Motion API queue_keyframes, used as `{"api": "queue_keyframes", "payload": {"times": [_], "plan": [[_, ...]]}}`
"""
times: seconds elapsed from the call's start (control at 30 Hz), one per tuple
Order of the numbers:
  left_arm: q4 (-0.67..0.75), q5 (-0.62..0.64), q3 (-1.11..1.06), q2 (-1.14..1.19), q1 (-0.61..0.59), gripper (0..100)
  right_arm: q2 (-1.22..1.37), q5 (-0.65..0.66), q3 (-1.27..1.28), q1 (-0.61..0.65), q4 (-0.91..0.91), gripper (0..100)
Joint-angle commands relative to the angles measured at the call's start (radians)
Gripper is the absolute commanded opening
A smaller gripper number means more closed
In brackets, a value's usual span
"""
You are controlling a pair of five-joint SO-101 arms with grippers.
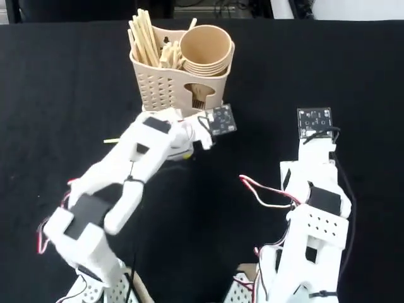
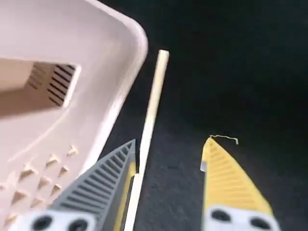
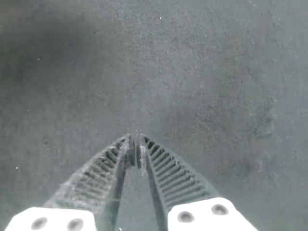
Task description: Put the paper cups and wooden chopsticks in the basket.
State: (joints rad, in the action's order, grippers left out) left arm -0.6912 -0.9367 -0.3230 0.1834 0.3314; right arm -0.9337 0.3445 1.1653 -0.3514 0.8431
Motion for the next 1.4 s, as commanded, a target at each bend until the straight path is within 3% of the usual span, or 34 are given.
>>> {"api": "queue_keyframes", "payload": {"times": [0.0, 0.2, 0.6, 0.87, 1.17, 1.37], "plan": [[-0.011, 0.023, 0.119, 0.069, -0.01, 22, -0.01, 0.005, -0.007, 0.009, -0.014, 2.5], [-0.011, 0.098, 0.177, 0.127, -0.008, 22, -0.01, 0.005, -0.007, 0.009, -0.014, 2.5], [-0.021, 0.095, 0.137, 0.199, 0.001, 22, -0.01, 0.0, -0.004, 0.009, -0.014, 2.5], [-0.325, 0.015, 0.26, 0.236, 0.001, 22, -0.01, 0.0, -0.004, 0.009, -0.014, 2.5], [-0.443, 0.011, 0.367, 0.321, 0.004, 4, -0.01, 0.002, 0.001, 0.009, -0.014, 2.5], [-0.45, 0.015, 0.36, 0.319, 0.019, 3, -0.01, 0.002, 0.001, 0.009, -0.014, 2.5]]}}
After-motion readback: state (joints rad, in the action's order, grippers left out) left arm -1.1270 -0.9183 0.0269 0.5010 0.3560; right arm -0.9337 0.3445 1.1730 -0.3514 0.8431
